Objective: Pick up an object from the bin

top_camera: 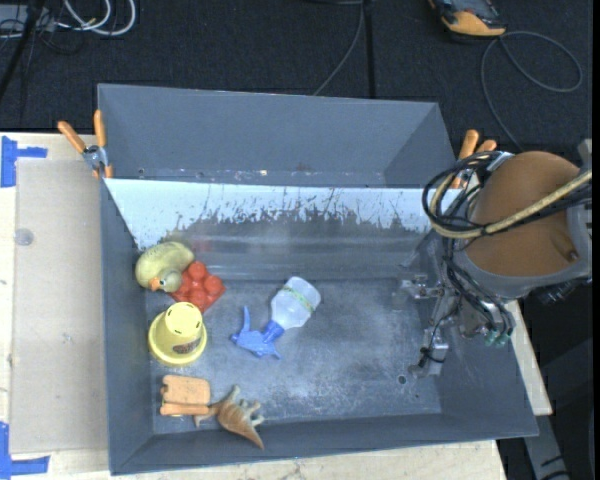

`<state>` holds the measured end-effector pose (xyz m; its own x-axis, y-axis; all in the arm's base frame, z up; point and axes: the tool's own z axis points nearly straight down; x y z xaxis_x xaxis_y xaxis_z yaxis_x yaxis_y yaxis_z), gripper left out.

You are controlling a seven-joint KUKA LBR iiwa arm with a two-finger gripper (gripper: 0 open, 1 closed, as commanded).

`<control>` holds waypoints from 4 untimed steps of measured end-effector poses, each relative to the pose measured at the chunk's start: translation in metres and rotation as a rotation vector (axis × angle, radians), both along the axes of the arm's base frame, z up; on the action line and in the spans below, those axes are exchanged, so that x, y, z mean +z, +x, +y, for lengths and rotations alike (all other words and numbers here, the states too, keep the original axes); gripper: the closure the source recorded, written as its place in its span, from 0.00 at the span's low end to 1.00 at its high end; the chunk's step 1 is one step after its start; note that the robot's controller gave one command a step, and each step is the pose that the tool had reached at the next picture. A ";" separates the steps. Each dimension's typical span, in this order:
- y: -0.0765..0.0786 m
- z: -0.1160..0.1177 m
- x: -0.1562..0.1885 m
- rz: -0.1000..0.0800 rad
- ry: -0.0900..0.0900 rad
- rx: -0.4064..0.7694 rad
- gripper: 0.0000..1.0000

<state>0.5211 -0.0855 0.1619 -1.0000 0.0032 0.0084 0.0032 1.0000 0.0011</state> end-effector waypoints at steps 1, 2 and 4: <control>0.001 0.000 0.004 -0.006 -0.001 0.002 0.00; 0.031 0.014 -0.036 -0.013 -0.002 -0.013 0.00; 0.046 0.019 -0.082 -0.012 -0.001 0.116 0.00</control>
Offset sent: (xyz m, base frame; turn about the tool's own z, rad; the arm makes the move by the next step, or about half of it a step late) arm 0.0498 0.0267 -0.0774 0.0219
